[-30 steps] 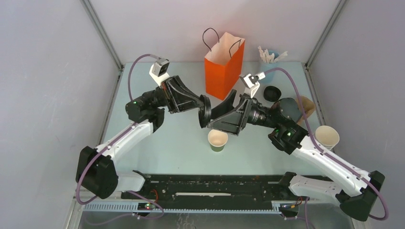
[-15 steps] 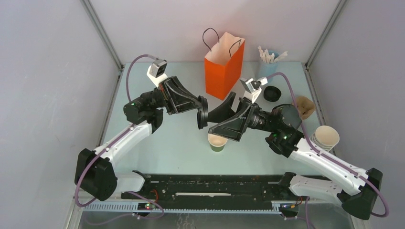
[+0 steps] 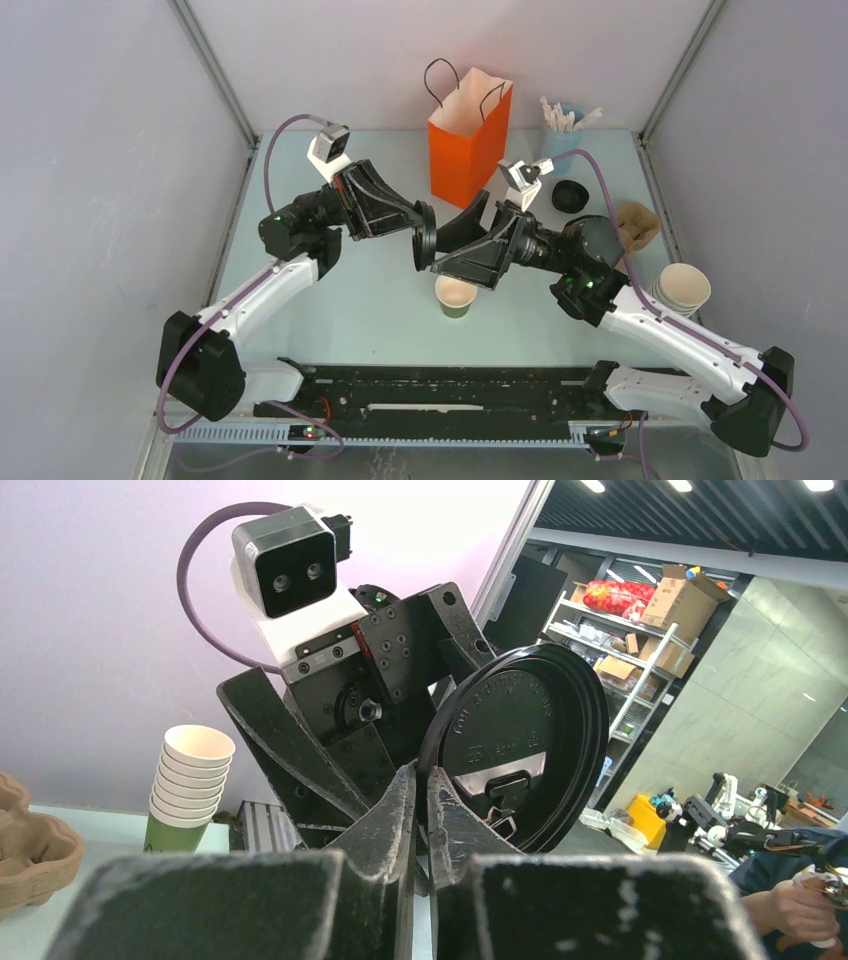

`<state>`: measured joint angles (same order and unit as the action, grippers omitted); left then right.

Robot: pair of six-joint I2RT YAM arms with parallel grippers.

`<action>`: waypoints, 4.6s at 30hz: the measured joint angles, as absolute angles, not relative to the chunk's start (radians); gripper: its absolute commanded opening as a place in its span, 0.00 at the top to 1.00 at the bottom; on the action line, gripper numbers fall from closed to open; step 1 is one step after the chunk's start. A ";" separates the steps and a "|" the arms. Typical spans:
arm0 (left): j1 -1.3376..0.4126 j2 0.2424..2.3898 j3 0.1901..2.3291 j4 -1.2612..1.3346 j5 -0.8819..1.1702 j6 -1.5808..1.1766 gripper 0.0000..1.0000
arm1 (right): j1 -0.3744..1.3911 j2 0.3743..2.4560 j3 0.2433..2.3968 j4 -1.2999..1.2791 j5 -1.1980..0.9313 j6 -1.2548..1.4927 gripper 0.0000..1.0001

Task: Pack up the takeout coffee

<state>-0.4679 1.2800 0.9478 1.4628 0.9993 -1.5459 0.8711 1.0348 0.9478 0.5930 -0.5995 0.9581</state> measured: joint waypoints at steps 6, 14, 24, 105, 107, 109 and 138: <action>-0.468 1.280 0.948 1.463 0.999 -1.546 0.92 | 0.858 1.043 0.948 0.624 -0.599 0.991 0.00; -0.468 1.281 0.948 1.463 0.999 -1.546 0.92 | 0.852 1.056 0.960 0.649 -0.600 1.013 0.00; -0.468 1.283 0.948 1.465 0.999 -1.547 0.91 | 0.852 1.083 0.991 0.644 -0.599 1.013 0.00; -0.079 1.068 1.036 0.034 0.572 -0.698 0.00 | 0.858 1.355 1.335 -0.931 -0.002 0.340 0.14; -0.079 1.068 1.036 0.023 0.570 -0.696 0.00 | 0.861 1.401 1.373 -0.964 0.004 0.329 0.14; -0.079 1.068 1.036 0.015 0.570 -0.696 0.00 | 0.865 1.449 1.419 -0.994 0.010 0.316 0.14; -0.079 1.069 1.036 0.004 0.583 -0.698 0.00 | 0.911 1.777 1.611 -1.126 -0.008 0.240 0.12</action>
